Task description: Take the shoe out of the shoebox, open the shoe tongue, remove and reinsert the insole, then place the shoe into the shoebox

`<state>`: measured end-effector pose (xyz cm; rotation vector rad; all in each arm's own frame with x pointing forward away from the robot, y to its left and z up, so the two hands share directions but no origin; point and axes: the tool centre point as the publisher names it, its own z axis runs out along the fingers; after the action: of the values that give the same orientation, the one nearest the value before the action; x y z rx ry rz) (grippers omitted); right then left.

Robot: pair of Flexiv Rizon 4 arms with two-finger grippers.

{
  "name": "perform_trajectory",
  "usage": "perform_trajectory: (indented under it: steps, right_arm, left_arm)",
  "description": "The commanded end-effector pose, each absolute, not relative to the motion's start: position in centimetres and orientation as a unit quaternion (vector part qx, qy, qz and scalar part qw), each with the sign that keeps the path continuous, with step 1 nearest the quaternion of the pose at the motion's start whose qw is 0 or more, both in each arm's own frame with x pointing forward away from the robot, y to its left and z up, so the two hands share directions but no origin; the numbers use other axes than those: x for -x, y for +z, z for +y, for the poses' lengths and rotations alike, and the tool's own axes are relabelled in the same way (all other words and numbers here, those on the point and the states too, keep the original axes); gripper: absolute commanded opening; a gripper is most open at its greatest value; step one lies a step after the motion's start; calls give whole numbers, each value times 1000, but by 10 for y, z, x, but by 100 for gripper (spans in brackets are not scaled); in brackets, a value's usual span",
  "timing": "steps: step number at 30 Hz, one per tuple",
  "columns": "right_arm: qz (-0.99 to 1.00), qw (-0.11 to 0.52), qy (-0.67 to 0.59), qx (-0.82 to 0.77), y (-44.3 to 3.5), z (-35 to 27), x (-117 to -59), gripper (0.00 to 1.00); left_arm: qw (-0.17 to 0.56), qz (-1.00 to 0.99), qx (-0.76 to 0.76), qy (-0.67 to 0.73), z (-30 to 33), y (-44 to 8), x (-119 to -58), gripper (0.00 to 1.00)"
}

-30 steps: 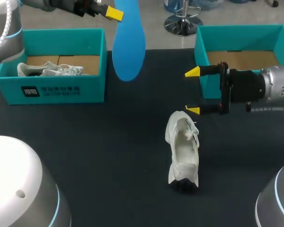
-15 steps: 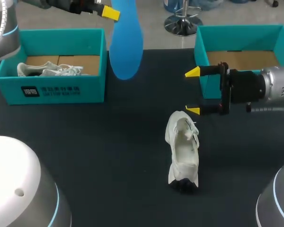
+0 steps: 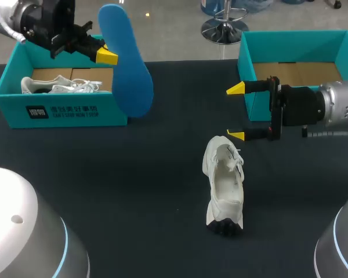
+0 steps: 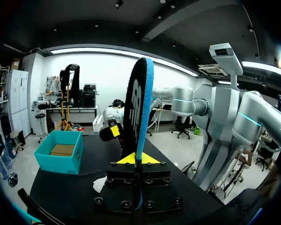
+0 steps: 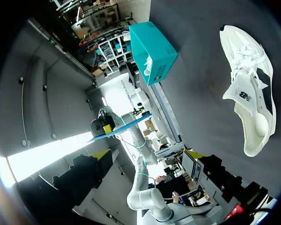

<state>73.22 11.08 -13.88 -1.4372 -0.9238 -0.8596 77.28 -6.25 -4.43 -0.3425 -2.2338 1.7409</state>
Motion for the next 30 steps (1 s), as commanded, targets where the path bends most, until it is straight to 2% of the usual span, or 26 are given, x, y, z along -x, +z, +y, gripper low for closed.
perform_trajectory:
  steps: [1,7,30]
  right_arm:
    - [-395,576,-367,614,-139,112,-733,100]
    - [-395,576,-367,614,-139,112,-733,100]
    - [-395,576,-367,614,-139,112,-733,100]
  left_arm:
    - [-95,-757,207,613,-62,-46,-748,0]
    - [-152,-745,241,604,-76,-59,-724,0]
    - [-147,-747,241,602,-79,-62,-721,0]
